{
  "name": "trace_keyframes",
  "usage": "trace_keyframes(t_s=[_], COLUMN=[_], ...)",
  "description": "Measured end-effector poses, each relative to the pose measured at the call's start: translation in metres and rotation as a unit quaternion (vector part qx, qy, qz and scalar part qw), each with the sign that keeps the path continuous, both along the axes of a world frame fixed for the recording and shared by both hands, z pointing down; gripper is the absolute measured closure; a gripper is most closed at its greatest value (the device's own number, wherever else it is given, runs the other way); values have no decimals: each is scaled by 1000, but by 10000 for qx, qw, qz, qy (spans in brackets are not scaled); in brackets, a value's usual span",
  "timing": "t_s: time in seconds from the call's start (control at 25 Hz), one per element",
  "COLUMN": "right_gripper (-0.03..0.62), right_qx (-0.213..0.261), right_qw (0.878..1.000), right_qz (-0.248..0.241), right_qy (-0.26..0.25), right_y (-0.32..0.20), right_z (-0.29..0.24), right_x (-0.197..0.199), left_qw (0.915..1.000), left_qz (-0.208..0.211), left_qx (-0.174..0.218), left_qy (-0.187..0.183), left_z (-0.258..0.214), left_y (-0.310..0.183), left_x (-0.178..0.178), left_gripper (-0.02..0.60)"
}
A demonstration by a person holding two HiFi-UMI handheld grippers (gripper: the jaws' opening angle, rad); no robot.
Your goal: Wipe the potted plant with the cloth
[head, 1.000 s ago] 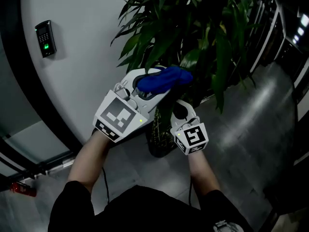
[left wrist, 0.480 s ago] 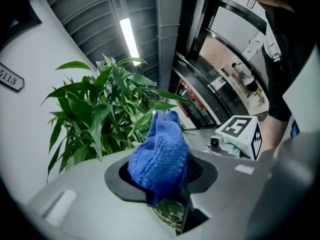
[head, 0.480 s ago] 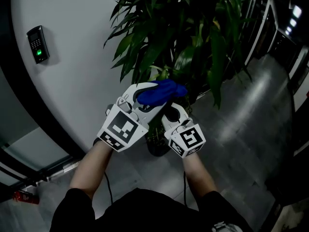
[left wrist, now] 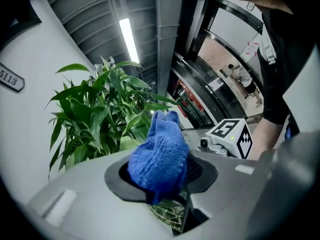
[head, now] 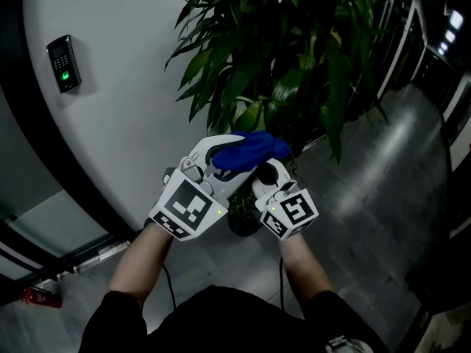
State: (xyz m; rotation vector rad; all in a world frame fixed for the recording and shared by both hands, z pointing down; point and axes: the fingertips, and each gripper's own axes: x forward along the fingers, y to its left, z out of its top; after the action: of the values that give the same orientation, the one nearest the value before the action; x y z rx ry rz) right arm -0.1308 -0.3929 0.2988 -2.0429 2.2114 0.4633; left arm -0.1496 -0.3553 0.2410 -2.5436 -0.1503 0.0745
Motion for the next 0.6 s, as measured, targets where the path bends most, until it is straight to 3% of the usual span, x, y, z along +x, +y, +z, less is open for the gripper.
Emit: trace_keyframes(t_s=[0.6], right_gripper=[591], right_qx=[-223], right_qw=[9995], right_qz=[171], right_qy=[-135], right_y=[8], right_z=[16], right_x=[-9], left_qw=[9990], left_qz=[257], left_qx=[-263], left_qy=[-267], left_z=[29], left_y=[17], left_x=[-24], left_gripper=[425])
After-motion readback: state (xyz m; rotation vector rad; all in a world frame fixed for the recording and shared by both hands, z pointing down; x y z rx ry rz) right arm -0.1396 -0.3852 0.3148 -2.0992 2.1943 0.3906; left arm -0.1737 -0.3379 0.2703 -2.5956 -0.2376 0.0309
